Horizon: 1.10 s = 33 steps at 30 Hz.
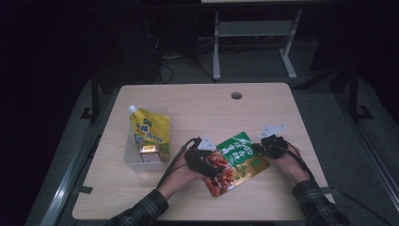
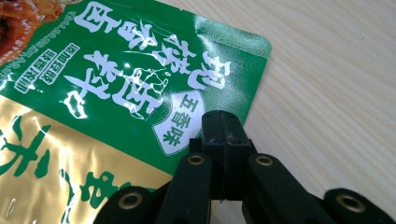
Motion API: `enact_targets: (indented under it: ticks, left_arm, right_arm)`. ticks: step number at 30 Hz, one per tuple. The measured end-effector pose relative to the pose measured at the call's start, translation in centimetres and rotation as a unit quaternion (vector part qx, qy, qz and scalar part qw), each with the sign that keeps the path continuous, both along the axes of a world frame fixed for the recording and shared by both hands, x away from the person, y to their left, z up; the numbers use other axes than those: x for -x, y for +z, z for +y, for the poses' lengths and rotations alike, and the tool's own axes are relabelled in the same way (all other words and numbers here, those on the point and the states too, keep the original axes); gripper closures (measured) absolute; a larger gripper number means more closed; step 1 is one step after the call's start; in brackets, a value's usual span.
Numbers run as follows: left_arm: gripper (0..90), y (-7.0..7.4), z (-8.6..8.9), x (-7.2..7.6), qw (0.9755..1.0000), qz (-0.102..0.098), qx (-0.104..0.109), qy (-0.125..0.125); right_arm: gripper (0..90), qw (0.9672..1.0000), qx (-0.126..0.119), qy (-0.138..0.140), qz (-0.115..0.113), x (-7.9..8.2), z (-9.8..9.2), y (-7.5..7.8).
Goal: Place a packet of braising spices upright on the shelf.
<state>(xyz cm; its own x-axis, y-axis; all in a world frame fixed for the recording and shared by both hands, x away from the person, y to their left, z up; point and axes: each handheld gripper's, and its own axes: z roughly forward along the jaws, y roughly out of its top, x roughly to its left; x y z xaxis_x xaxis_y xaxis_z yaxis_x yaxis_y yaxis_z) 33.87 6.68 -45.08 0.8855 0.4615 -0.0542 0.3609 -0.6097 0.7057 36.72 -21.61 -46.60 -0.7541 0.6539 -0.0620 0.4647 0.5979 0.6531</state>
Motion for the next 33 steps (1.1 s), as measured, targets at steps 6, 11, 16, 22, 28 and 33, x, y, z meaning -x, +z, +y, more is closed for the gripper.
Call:
enact_targets:
  ticks: [6, 11, 16, 22, 28, 33]
  left_arm:
    - [12.8, -0.9, -0.4, -2.0, 0.9998, 0.012, -0.012, 0.004]
    - [12.8, -1.8, -0.3, -2.7, 0.9992, 0.039, -0.001, 0.011]
    - [12.7, -2.0, -0.3, -2.7, 0.9994, 0.034, 0.000, -0.002]
    - [25.1, -1.5, -0.5, -2.6, 0.9991, 0.022, -0.029, -0.019]
    - [57.1, -1.1, -0.9, -2.2, 0.9983, 0.014, -0.045, -0.034]
    - [81.4, -1.0, -1.1, -2.0, 0.9983, 0.010, -0.049, -0.028]
  right_arm:
    - [78.9, 0.9990, -0.044, -0.005, 0.009, 0.7, -0.6, 1.0]
    - [74.2, 0.9971, -0.073, 0.000, 0.018, 2.0, -0.8, 1.8]
    - [73.1, 0.9969, -0.073, 0.015, 0.025, 3.8, -0.8, 1.8]
    - [68.2, 0.9963, -0.078, 0.019, 0.030, 5.7, -1.4, 2.0]
    - [60.7, 0.9957, -0.089, 0.003, 0.026, 6.5, -2.5, 2.2]
    - [46.9, 0.9952, -0.096, -0.015, 0.012, 6.5, -2.8, 2.4]
